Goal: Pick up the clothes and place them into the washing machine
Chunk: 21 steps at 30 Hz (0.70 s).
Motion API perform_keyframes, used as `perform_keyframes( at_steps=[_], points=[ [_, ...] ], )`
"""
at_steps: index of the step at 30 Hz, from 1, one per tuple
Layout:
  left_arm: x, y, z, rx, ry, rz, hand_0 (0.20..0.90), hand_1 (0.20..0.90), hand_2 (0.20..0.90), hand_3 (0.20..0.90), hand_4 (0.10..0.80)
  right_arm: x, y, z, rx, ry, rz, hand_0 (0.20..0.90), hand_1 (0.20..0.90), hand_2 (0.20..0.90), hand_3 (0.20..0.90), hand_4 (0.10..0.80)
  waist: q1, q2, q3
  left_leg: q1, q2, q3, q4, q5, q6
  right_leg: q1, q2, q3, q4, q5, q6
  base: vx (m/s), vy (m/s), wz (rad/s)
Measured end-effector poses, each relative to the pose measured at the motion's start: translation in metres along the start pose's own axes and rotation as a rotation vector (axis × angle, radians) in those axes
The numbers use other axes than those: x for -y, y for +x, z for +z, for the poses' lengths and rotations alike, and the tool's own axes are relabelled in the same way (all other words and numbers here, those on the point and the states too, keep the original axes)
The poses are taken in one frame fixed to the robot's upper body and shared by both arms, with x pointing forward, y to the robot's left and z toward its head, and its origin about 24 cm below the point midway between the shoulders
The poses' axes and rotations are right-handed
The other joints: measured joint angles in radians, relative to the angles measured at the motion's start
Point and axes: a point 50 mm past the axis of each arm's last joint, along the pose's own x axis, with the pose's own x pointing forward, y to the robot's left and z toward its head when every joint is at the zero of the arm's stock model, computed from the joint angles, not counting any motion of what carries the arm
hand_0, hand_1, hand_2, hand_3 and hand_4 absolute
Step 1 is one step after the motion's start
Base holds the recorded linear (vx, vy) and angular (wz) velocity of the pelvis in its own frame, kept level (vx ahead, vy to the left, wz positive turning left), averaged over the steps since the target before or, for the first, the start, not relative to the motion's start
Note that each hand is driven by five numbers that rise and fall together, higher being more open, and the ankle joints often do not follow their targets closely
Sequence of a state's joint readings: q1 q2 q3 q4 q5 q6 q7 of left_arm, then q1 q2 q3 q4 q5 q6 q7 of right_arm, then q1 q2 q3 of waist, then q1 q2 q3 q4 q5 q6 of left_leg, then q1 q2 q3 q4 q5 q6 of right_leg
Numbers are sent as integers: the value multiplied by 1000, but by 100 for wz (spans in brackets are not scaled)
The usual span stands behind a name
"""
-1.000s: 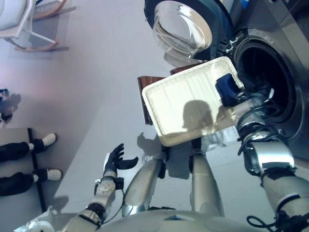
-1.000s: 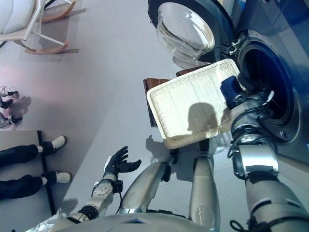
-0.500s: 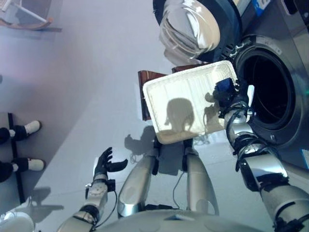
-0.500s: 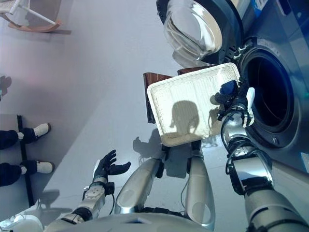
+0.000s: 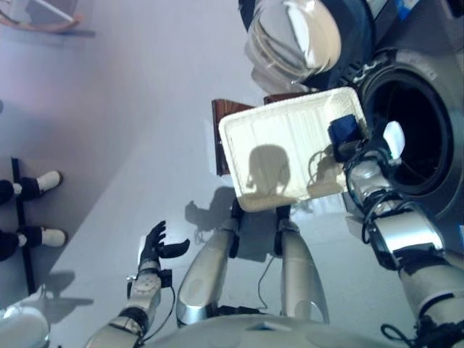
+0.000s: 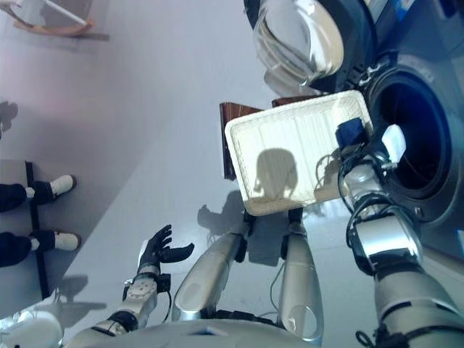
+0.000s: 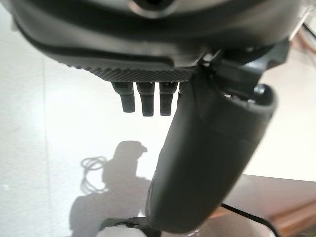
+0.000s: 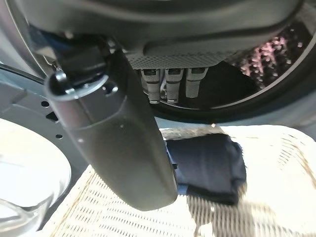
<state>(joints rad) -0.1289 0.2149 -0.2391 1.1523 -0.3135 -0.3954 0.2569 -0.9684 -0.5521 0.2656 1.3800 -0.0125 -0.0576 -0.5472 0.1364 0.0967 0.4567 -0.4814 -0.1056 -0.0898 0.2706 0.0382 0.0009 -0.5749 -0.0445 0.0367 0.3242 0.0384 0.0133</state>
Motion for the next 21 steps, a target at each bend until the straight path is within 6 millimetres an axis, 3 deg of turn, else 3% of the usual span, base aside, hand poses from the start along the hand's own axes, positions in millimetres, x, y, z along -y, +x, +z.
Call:
perform_keyframes(
  at_steps=[3,10,21],
  points=[
    [3,5,11,28,-4,-3,900,900,900,900,800,14,9,21,45,14,-41,900,900,900,900,800,0,2,47,-26,0,-12,38,-9,-3,-14,1,-12,21,0,-7,-9,-56,12],
    [7,14,31,81,-9,4,900,900,900,900,800,22,13,32,45,47,-77,900,900,900,900,800,2,0,55,-108,-17,-62,93,-14,-23,-83,-18,-60,92,-26,-15,19,-44,23],
    [15,15,44,128,-2,-7,900,900,900,900,800,18,10,15,-24,29,-79,900,900,900,900,800,4,-1,62,-152,-24,-74,111,2,-23,-123,-34,-77,114,-27,-17,21,-7,7]
  ],
)
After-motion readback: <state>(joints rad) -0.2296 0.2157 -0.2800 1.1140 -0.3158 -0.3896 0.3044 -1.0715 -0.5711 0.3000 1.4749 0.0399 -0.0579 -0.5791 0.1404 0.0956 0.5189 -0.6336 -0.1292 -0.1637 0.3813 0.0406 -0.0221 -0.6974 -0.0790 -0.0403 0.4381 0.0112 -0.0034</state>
